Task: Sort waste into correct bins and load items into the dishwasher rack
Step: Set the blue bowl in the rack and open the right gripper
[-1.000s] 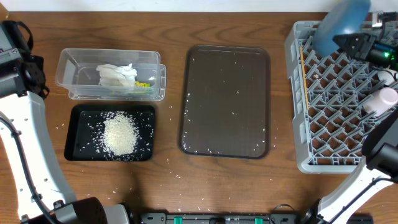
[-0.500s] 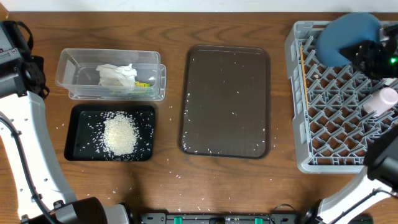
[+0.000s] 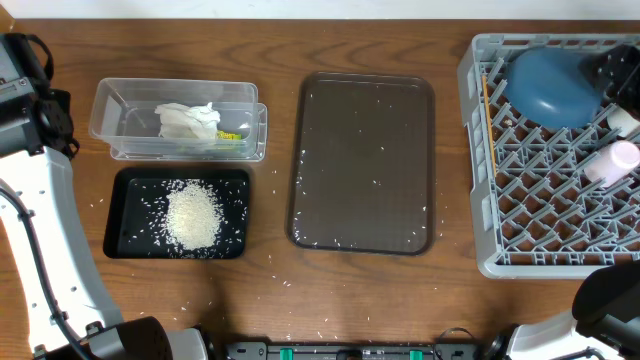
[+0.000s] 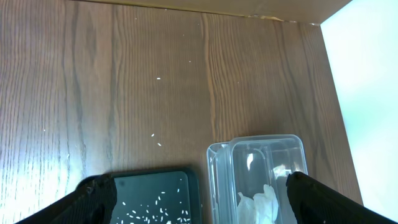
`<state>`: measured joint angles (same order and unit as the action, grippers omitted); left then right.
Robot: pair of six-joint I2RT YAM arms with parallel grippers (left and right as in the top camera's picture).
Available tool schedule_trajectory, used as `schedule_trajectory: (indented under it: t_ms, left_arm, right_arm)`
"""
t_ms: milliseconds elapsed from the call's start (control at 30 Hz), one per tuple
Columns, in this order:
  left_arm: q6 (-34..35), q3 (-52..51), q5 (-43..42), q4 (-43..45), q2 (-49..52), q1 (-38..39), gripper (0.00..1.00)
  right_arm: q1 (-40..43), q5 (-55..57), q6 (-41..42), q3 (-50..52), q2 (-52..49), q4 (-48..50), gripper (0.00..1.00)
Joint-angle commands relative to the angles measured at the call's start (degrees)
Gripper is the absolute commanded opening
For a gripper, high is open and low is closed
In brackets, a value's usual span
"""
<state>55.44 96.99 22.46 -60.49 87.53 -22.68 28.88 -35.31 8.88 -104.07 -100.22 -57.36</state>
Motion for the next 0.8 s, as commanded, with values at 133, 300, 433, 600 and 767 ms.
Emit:
schedule_trajectory:
  t_ms: [133,300,433,600,767]
  left_arm:
    - [-0.3,0.2,0.7,-0.3,0.0,-0.2,0.9]
    - [-0.3,0.2,0.8,-0.3,0.0,-0.2,0.9]
    - [-0.3,0.2,0.7,-0.3,0.0,-0.2,0.9]
    - [-0.3,0.2,0.7,-0.3,0.0,-0.2,0.9]
    - [-0.3,0.2,0.7,-0.3,0.0,-0.2,0.9]
  right_arm:
    - [-5.0,-6.8,2.2,-0.1,1.3,-2.4,0.81]
    - [-14.1,-0.8,-0.3,-0.1,1.3,-4.9,0.84]
    - [-24.4,18.9,4.2,0.0,0.4,-6.3,0.86]
    - [-35.7,34.2,9.1,0.0,-2.4,-6.1,0.99]
    - [-41.9,36.4,9.1,0.0,-4.0,-4.3,0.89]
